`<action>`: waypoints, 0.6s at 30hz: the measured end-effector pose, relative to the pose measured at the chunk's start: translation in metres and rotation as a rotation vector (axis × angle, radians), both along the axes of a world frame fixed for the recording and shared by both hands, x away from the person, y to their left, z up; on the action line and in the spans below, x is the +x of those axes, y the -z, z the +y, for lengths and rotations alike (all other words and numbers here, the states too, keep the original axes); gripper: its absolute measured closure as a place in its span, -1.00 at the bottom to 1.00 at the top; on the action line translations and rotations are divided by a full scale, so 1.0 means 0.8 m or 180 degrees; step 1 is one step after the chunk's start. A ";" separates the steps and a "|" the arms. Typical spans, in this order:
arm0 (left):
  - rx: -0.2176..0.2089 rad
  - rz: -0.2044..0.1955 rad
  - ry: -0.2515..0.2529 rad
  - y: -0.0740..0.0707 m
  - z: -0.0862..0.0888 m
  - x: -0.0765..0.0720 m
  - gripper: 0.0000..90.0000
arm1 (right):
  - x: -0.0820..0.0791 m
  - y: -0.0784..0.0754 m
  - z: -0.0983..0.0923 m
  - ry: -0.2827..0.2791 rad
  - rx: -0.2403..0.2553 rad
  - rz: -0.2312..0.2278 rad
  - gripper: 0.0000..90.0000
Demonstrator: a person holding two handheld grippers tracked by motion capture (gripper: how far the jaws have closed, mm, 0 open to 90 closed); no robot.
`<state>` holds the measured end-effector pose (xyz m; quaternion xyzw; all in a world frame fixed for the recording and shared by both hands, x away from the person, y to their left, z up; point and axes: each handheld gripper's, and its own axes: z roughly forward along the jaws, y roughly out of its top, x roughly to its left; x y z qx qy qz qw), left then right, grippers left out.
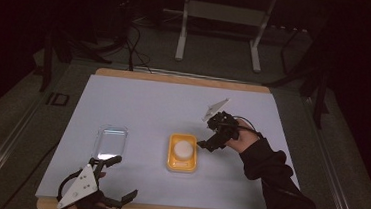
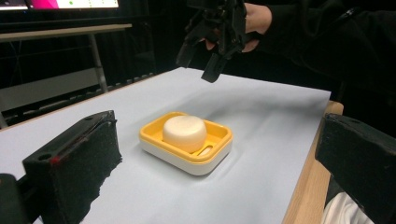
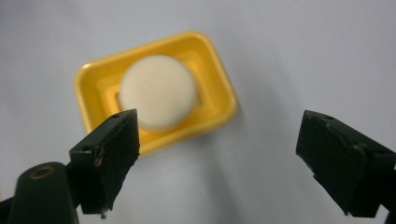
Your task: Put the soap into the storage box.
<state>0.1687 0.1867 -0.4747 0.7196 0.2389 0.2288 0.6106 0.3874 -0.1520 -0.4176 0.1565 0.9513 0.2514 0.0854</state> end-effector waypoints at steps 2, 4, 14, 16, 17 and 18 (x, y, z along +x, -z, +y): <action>0.0008 -0.0001 0.0000 0.000 0.000 0.000 -1.00 | -0.004 0.002 -0.010 0.0133 0.0008 -0.0082 -0.72; 0.0019 0.0004 0.0001 0.000 0.000 0.000 -1.00 | -0.008 0.004 -0.016 0.0227 0.0012 -0.0122 -0.73; 0.0012 0.0004 0.0000 0.000 0.000 0.000 -1.00 | -0.022 0.007 -0.048 0.0712 0.0266 -0.0301 -0.70; 0.0014 0.0004 0.0000 0.000 0.000 0.000 -1.00 | -0.025 0.009 -0.054 0.0817 0.0307 -0.0310 -0.71; 0.0014 0.0006 0.0000 0.000 0.000 0.000 -1.00 | -0.026 0.010 -0.058 0.0874 0.0324 -0.0328 -0.71; 0.0016 0.0005 0.0001 0.000 0.000 0.000 -1.00 | -0.028 0.011 -0.061 0.0918 0.0347 -0.0304 -0.71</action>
